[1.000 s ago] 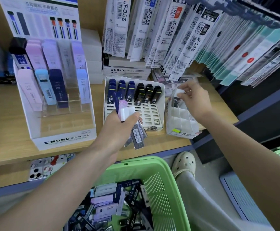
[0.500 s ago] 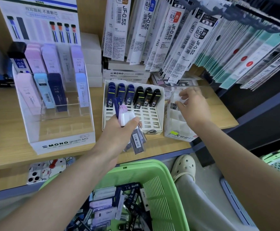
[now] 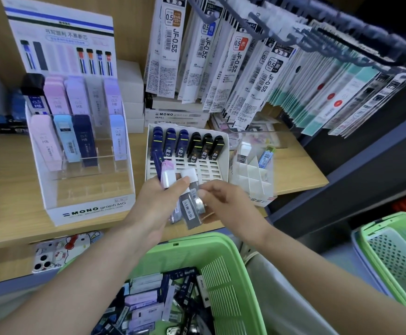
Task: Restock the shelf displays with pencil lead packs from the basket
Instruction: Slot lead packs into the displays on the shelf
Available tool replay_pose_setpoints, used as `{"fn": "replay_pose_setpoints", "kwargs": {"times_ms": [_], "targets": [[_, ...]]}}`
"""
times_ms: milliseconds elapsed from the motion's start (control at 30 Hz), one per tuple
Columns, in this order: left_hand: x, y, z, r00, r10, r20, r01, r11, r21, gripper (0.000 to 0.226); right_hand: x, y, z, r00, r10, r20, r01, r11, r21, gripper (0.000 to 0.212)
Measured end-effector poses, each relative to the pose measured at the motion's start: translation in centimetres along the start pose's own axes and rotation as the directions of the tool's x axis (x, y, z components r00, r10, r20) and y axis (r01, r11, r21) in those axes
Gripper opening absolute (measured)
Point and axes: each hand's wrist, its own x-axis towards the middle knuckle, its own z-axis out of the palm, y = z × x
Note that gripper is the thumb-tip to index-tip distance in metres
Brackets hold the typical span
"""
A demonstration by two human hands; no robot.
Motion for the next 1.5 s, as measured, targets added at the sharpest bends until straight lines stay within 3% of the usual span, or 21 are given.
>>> {"fn": "replay_pose_setpoints", "kwargs": {"times_ms": [200, 300, 400, 467, 533, 667, 800, 1100, 1267, 1500], "targets": [[-0.1, 0.1, -0.6, 0.999, 0.034, -0.033, -0.031, 0.995, 0.099, 0.006, 0.0, -0.6, -0.1, 0.999, 0.038, 0.019, -0.038, 0.999, -0.011, 0.015], [-0.1, 0.2, -0.7, 0.999, 0.040, -0.028, -0.038, 0.996, 0.084, 0.011, -0.1, -1.0, -1.1, 0.999, 0.036, -0.003, -0.036, 0.999, 0.003, 0.004], [-0.2, 0.5, -0.9, 1.000, 0.007, -0.009, -0.007, 1.000, -0.010, 0.008, -0.1, -1.6, -3.1, 0.990, 0.016, -0.143, 0.000, 0.994, 0.105, 0.023], [-0.3, 0.6, -0.9, 1.000, 0.003, 0.000, -0.003, 0.999, -0.032, 0.006, 0.3, -1.8, -4.8, 0.962, -0.052, -0.267, 0.074, 0.994, 0.074, 0.030], [-0.4, 0.6, -0.7, 1.000, 0.014, 0.008, -0.013, 0.999, -0.041, 0.005, 1.4, -1.3, -6.5, 0.916, -0.117, -0.383, 0.109, 0.993, -0.044, 0.028], [-0.4, 0.6, -0.3, 1.000, 0.019, 0.015, -0.018, 0.999, -0.050, 0.004, 4.6, 0.7, -9.0, 0.823, -0.140, -0.550, -0.001, 0.969, -0.248, 0.009], [-0.2, 0.5, -0.4, 1.000, 0.014, 0.008, -0.013, 0.999, -0.041, 0.004, 6.9, 1.4, -9.5, 0.812, -0.142, -0.566, -0.066, 0.941, -0.331, 0.016], [0.3, 0.0, -0.2, 1.000, 0.022, 0.021, -0.022, 1.000, 0.014, 0.009, 8.0, 2.0, -9.5, 0.828, -0.217, -0.517, -0.037, 0.899, -0.436, 0.014], [0.3, 0.0, -0.1, 0.999, 0.039, 0.029, -0.040, 0.998, 0.045, 0.015, 8.6, 2.7, -9.6, 0.856, -0.246, -0.455, -0.067, 0.820, -0.568, 0.013], [0.1, 0.1, 0.0, 0.998, 0.040, 0.044, -0.042, 0.998, 0.050, 0.015, 8.9, 3.0, -9.2, 0.849, -0.245, -0.468, -0.094, 0.802, -0.590, 0.015]]}}
